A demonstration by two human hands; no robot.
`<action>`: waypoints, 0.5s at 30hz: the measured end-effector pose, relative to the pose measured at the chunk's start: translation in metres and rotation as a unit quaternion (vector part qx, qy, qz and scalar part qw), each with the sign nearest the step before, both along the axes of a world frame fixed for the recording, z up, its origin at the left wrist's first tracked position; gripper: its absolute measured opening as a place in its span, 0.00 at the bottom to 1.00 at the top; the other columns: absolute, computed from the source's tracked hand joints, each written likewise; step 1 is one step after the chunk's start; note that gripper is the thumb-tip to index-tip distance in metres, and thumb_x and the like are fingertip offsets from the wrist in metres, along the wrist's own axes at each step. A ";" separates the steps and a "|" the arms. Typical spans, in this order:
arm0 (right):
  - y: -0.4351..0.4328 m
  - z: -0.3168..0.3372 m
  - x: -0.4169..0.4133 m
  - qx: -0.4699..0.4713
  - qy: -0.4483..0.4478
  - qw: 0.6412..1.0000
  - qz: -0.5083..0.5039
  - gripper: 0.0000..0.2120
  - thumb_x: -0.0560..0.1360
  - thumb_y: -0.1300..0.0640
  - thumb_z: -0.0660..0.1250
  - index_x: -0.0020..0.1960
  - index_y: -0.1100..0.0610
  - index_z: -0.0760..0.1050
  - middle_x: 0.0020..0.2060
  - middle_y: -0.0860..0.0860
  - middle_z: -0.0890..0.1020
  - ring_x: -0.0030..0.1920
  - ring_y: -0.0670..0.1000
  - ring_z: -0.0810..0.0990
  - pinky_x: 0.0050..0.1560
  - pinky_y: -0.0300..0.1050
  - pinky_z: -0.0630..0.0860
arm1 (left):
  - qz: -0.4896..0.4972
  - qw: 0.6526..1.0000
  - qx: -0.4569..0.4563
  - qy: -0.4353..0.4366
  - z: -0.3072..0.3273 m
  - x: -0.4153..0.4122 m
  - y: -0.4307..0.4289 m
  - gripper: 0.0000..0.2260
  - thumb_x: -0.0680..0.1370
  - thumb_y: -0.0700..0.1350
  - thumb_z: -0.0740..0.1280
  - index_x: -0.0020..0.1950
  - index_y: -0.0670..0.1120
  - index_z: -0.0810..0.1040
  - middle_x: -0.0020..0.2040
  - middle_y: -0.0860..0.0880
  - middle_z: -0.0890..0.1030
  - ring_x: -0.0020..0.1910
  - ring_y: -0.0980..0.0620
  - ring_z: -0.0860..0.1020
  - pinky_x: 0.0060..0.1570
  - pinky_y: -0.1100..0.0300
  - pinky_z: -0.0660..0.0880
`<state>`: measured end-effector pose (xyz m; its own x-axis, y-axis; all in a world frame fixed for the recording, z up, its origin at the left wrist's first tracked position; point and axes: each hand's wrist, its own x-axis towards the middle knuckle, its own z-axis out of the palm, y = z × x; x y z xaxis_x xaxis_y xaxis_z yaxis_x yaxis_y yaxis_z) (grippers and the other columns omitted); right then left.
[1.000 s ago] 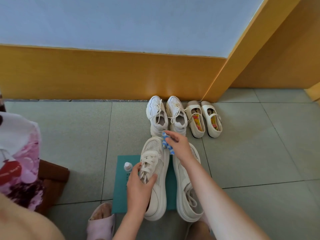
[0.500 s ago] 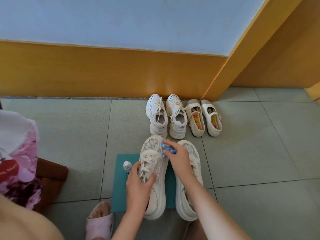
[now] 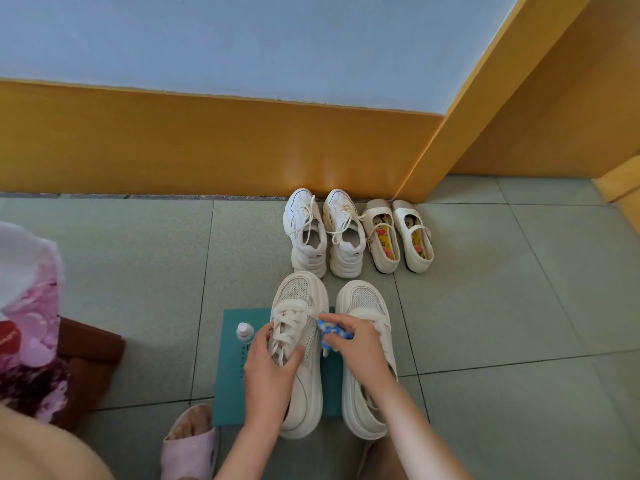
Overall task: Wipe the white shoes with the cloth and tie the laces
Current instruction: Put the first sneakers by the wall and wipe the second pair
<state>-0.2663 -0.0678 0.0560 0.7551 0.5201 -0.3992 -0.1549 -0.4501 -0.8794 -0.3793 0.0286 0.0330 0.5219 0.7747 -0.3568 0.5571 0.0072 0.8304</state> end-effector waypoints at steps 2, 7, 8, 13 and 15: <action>-0.002 0.005 0.008 0.016 0.031 0.999 -0.004 0.18 0.72 0.70 0.67 0.54 0.51 0.80 0.50 0.48 0.83 0.52 0.44 0.80 0.51 0.31 0.75 | 0.003 1.000 -0.001 0.001 0.000 -0.001 0.001 0.26 0.70 0.47 0.74 0.66 0.47 0.70 0.61 0.48 0.77 0.59 0.49 0.74 0.57 0.57 0.70; 0.023 0.021 0.050 0.115 0.116 0.979 -0.125 0.15 0.75 0.68 0.65 0.58 0.54 0.77 0.48 0.48 0.82 0.49 0.46 0.81 0.52 0.38 0.76 | 0.002 1.000 -0.007 0.001 0.001 0.000 0.001 0.26 0.70 0.47 0.74 0.66 0.48 0.70 0.60 0.49 0.77 0.59 0.50 0.75 0.56 0.58 0.70; 0.032 0.021 0.059 0.121 0.124 0.976 -0.128 0.15 0.75 0.68 0.65 0.60 0.56 0.76 0.48 0.48 0.82 0.49 0.47 0.81 0.53 0.40 0.76 | 0.002 1.000 -0.007 0.000 0.001 0.000 0.001 0.26 0.70 0.47 0.74 0.66 0.48 0.70 0.60 0.49 0.77 0.58 0.50 0.75 0.56 0.59 0.69; 0.063 0.007 0.077 0.038 0.050 0.998 -0.011 0.17 0.76 0.65 0.64 0.64 0.58 0.75 0.56 0.55 0.81 0.57 0.52 0.79 0.56 0.41 0.76 | 0.005 1.000 -0.014 0.004 0.001 0.000 0.001 0.26 0.70 0.46 0.74 0.66 0.47 0.70 0.60 0.49 0.77 0.59 0.51 0.74 0.57 0.59 0.69; 0.064 0.000 0.076 -0.005 -0.007 0.999 0.038 0.16 0.77 0.65 0.63 0.64 0.57 0.75 0.58 0.53 0.80 0.57 0.49 0.78 0.52 0.32 0.74 | 0.003 1.000 -0.017 0.003 0.001 0.000 0.001 0.27 0.70 0.46 0.74 0.66 0.48 0.70 0.60 0.50 0.77 0.59 0.51 0.74 0.58 0.59 0.70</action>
<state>-0.1899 -0.0034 0.0561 0.7187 0.5727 -0.3942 -0.1073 -0.4687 -0.8768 -0.3792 0.0293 0.0340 0.5147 0.7652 -0.3867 0.5624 0.0391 0.8259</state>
